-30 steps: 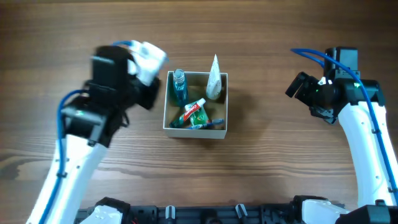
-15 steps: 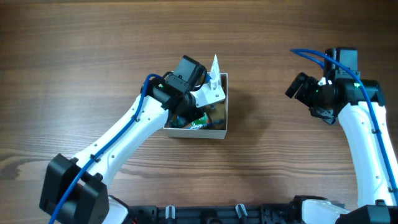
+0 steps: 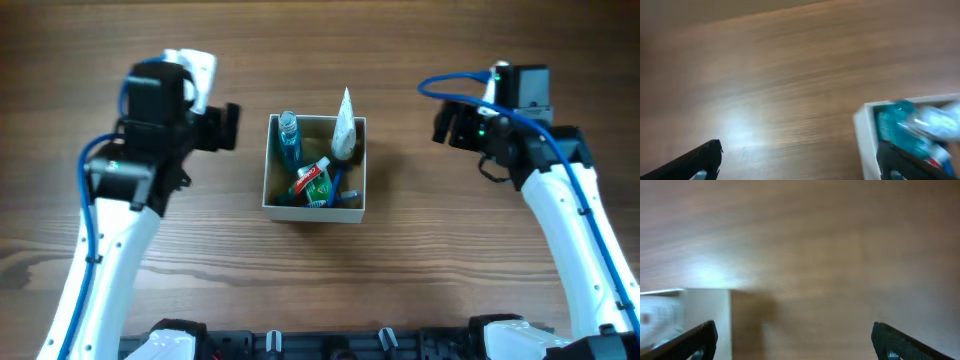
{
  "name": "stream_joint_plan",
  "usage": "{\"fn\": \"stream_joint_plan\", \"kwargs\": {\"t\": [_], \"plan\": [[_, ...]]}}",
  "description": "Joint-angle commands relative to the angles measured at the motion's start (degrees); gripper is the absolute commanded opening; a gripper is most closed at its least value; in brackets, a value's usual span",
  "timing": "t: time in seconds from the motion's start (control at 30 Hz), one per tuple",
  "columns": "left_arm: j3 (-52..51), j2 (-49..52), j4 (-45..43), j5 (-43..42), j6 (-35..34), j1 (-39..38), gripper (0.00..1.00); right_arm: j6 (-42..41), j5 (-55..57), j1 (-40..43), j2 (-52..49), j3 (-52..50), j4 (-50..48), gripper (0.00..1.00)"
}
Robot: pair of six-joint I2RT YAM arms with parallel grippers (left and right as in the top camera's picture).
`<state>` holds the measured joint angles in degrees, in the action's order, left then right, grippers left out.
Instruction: Pack container
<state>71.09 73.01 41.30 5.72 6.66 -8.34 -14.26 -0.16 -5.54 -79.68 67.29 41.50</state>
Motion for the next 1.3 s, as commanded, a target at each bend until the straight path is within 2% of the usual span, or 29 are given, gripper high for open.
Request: {"fn": "stream_joint_plan", "kwargs": {"t": [0.0,0.07,0.17,0.27,0.37,0.43,0.57,0.93,1.07,1.13,1.27], "plan": [[0.4,1.8,0.1,-2.5,-5.9,5.3,1.0,3.8,1.4,-1.1,-0.4,0.0,-6.5,1.0],[0.4,1.7,0.5,-2.4,-5.4,5.6,1.0,5.4,1.1,-1.1,0.9,0.0,-7.2,1.0],[0.4,-3.0,6.5,-3.4,-7.0,5.6,1.0,2.9,-2.2,-1.1,7.6,0.0,-2.6,1.0],[-2.4,-15.7,9.9,-8.1,-6.9,5.6,1.0,-0.7,0.8,-1.3,21.1,-2.1,2.8,1.0],[-10.0,-31.3,9.8,-8.6,-5.9,5.6,1.0,0.1,0.7,-1.4,34.8,-9.7,3.8,1.0],[-15.7,-41.9,10.1,-9.3,-8.5,5.6,1.0,0.7,0.8,-1.4,44.7,-16.4,5.5,1.0],[-18.1,-53.4,10.8,-10.0,-9.1,5.6,1.0,-2.5,0.3,-1.4,52.2,-22.8,6.1,1.0],[-18.1,-54.1,10.9,-10.0,-9.1,5.6,1.0,-2.4,0.3,-1.4,51.2,-22.8,6.6,1.0],[-18.1,-54.1,10.9,-10.0,-9.1,5.6,1.0,-2.2,3.9,-1.4,59.8,-23.2,7.0,1.0],[-18.1,-54.1,10.9,-10.0,-9.1,5.6,1.0,-2.1,5.2,-1.4,66.1,-26.8,5.6,1.0],[-18.1,-54.1,10.9,-10.0,-9.1,5.6,1.0,-2.3,4.2,-1.4,78.6,-40.9,-8.0,1.0]]}}
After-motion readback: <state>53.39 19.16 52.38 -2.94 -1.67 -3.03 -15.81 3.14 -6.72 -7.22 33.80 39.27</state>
